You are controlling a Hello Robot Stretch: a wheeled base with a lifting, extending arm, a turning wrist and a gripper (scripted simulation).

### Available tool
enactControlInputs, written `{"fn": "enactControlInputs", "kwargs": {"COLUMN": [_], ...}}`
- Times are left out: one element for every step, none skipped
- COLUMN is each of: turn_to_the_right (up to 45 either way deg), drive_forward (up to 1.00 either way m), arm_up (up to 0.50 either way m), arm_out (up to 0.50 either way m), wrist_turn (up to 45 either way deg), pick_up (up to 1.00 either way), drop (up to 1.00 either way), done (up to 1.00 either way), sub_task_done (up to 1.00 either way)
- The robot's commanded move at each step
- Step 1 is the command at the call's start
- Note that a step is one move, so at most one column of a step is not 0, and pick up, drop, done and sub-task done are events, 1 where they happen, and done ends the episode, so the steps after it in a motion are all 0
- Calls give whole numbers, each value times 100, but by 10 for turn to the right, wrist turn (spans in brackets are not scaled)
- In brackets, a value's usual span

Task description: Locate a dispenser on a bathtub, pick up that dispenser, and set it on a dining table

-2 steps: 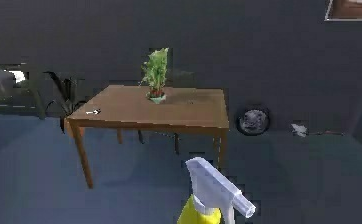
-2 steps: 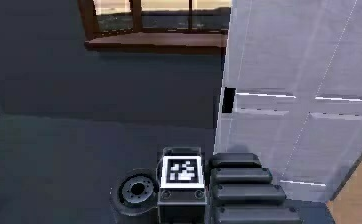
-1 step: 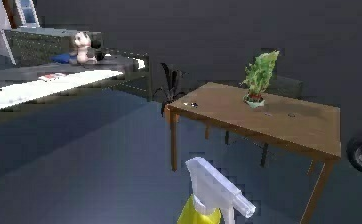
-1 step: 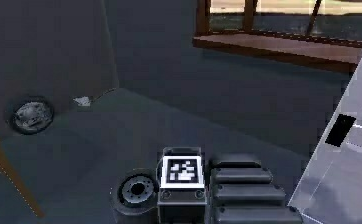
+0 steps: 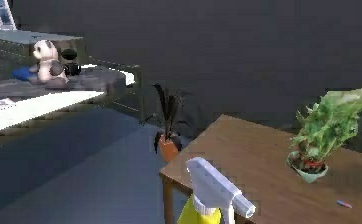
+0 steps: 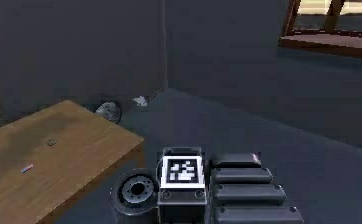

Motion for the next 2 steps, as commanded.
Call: {"fn": "enactControlInputs", "kwargs": {"turn_to_the_right": [450, 300], "drive_forward": [0, 0], "arm_up": [0, 0], "arm_out": [0, 0], "wrist_turn": [0, 0], "pick_up": [0, 0], "drop": [0, 0], "done": [0, 0], "sub_task_done": [0, 0]}}
